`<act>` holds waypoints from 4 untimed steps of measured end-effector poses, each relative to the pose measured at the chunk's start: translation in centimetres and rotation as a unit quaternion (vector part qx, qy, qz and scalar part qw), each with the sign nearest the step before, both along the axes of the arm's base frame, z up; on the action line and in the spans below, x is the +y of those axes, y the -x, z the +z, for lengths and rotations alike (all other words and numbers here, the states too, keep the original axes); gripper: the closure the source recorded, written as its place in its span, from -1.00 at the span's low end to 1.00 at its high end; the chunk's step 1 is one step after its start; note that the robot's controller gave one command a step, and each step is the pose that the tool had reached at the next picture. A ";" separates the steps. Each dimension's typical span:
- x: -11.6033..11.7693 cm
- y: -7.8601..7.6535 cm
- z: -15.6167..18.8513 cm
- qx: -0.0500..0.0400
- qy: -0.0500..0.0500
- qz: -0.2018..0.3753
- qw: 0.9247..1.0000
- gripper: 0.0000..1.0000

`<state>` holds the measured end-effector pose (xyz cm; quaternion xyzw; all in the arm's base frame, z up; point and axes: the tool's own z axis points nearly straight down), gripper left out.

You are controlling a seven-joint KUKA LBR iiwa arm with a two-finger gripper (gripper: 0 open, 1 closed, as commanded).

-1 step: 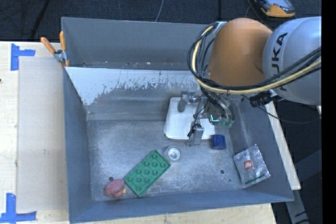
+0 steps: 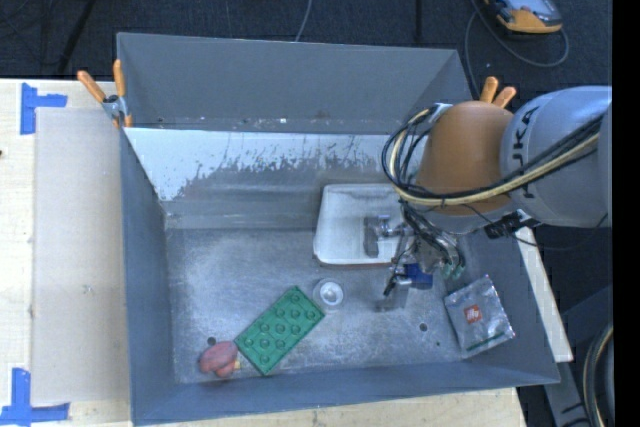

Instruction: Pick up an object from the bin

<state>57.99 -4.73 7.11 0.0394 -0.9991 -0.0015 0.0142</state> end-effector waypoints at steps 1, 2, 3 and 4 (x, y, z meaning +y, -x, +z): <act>-5.8 -0.7 0.0 0.001 -0.002 -0.006 1.000 -1.00; -9.0 0.0 -0.2 -0.013 0.002 -0.013 1.000 -1.00; -7.9 2.1 -0.2 -0.013 0.001 -0.062 0.998 -1.00; -7.1 3.2 -0.2 -0.013 0.002 -0.108 0.994 -1.00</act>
Offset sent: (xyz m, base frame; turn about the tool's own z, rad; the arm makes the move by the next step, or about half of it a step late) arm 0.0125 -0.0584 -0.0011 0.0155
